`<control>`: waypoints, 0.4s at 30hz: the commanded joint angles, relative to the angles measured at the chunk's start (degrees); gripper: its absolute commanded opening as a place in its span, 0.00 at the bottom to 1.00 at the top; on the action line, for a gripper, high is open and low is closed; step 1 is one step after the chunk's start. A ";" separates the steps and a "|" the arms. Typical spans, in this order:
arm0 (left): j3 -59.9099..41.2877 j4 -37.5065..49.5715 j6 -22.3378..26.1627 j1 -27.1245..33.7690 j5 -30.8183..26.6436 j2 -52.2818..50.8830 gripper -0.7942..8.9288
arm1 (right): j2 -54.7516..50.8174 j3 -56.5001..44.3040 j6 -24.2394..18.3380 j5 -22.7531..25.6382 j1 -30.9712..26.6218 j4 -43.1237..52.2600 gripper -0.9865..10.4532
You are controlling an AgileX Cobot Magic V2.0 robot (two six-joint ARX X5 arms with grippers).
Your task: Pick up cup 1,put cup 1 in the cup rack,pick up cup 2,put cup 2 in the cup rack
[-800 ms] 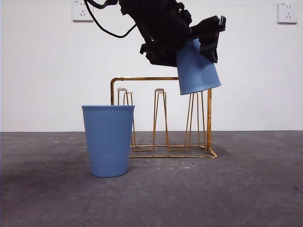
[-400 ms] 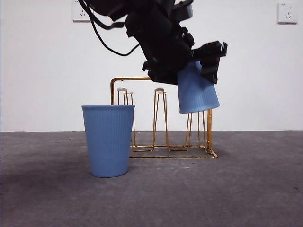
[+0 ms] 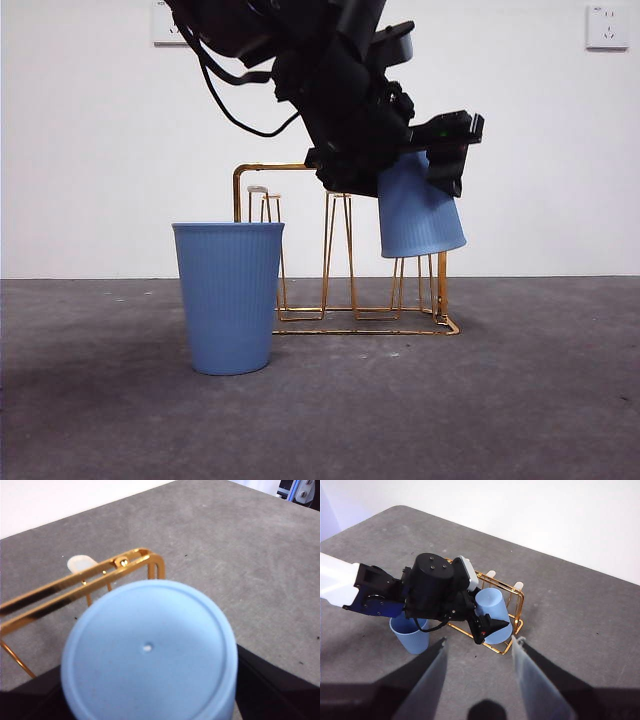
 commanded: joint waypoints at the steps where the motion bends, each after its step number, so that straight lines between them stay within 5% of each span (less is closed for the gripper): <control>1: 0.07 -0.07 0.48 0.02 -0.11 1.62 0.07 | -0.09 -0.28 -0.20 0.20 -0.02 0.24 0.28; 12: 0.07 -2.23 0.72 0.13 -0.11 3.78 0.07 | -0.09 -0.28 -0.33 0.20 -0.02 0.24 0.28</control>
